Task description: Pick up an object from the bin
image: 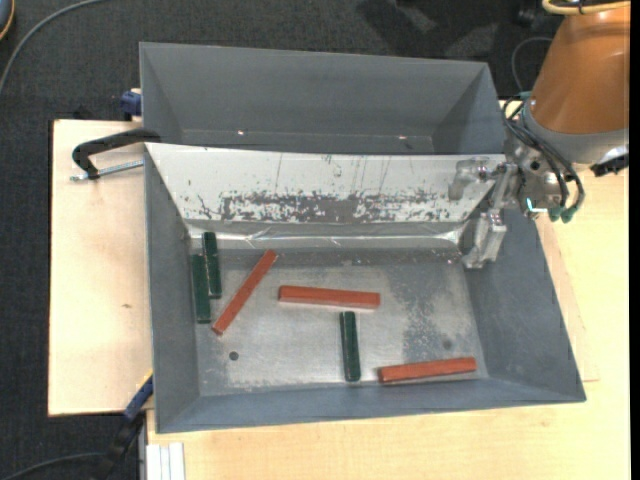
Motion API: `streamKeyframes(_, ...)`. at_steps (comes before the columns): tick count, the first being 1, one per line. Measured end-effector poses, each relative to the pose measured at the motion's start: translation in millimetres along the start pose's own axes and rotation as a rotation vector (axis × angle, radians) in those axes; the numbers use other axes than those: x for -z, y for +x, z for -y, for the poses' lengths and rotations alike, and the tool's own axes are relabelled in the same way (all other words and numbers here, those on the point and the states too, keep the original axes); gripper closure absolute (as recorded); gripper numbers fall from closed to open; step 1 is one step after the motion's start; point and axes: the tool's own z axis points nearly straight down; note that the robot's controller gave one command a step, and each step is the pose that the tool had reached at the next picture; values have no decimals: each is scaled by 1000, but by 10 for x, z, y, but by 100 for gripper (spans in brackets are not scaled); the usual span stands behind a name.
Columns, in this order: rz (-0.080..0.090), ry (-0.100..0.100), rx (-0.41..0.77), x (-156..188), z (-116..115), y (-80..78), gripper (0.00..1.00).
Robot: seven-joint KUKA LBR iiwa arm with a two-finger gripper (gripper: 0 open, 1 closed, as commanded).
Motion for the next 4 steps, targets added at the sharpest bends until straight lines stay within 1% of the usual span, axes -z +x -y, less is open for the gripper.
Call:
streamKeyframes(1,-1,-2,196,-1801,-785,26,0)
streamKeyframes(2,12,-3,301,-1440,-1590,144,0)
streamKeyframes(3,6,0,181,-1458,-1693,228,0)
streamKeyframes(4,3,0,-69,-1771,-1658,378,0)
